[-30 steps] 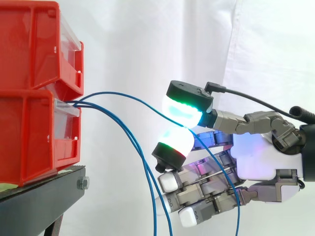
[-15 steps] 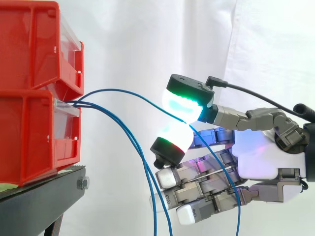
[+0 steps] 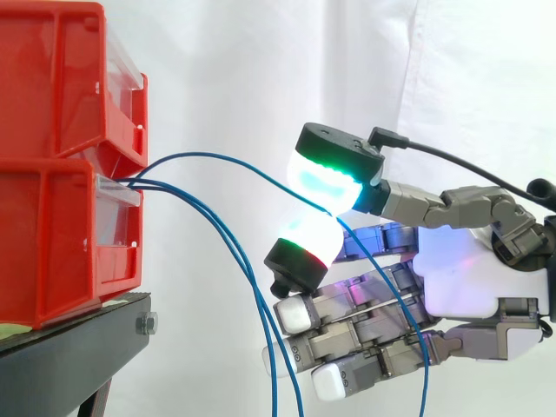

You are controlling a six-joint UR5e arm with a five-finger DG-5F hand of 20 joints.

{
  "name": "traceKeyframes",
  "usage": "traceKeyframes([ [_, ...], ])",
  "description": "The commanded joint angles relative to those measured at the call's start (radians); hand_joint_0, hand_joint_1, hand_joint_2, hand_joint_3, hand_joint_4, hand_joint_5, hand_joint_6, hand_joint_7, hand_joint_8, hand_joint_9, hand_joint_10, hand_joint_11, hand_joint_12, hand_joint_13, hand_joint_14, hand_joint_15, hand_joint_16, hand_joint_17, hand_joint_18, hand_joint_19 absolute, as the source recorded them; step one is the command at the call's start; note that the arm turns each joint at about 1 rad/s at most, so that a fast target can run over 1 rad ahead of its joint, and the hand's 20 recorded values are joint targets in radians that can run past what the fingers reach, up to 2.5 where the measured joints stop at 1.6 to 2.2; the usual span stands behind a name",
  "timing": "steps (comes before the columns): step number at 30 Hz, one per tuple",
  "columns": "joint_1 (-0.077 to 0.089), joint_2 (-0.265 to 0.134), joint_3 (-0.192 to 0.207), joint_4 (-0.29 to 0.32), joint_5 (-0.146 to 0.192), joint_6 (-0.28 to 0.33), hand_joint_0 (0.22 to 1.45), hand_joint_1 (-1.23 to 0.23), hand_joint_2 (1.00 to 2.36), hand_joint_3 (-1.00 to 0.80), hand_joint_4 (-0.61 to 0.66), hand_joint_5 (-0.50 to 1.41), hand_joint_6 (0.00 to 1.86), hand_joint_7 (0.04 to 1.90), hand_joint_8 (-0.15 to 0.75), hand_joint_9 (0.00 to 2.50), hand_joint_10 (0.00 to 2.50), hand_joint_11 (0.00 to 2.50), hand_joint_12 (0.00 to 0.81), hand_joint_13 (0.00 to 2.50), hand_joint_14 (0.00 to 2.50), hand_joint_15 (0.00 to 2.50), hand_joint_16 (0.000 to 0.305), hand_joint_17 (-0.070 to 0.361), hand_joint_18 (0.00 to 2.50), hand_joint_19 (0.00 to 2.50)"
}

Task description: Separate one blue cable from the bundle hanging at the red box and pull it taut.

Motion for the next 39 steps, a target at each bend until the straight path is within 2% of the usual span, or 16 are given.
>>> traceKeyframes([
  [1, 0.002, 0.0, 0.0, 0.003, 0.007, 0.001, 0.51, -0.72, 1.0, -0.5, 0.21, -0.21, 0.83, 1.05, 0.373, 1.01, 0.02, 0.84, 0.396, 0.75, 0.02, 0.44, 0.047, 0.106, 0.65, 0.46],
  [20, 0.013, -0.001, -0.001, 0.003, 0.03, 0.001, 0.51, -0.64, 1.0, -0.5, 0.2, -0.2, 0.8, 1.06, 0.38, 1.04, 0.02, 0.83, 0.388, 0.76, 0.02, 0.43, 0.046, 0.103, 0.65, 0.46],
  [29, 0.017, -0.003, 0.0, 0.01, 0.024, 0.001, 0.52, -0.63, 1.0, -0.5, 0.2, -0.2, 0.8, 1.06, 0.382, 1.07, 0.02, 0.88, 0.382, 0.81, 0.02, 0.47, 0.044, 0.099, 0.67, 0.41],
  [35, 0.017, -0.003, 0.0, 0.013, 0.022, 0.001, 0.54, -0.63, 1.0, -0.5, 0.19, -0.2, 0.8, 1.06, 0.372, 1.11, 0.02, 1.02, 0.371, 0.9, 0.02, 0.64, 0.041, 0.093, 0.71, 0.44],
  [39, 0.016, -0.003, -0.001, 0.01, 0.022, 0.001, 0.56, -0.65, 1.0, -0.5, 0.19, -0.2, 0.81, 1.05, 0.366, 1.13, 0.02, 1.09, 0.37, 0.99, 0.03, 0.87, 0.042, 0.094, 0.75, 0.51],
])
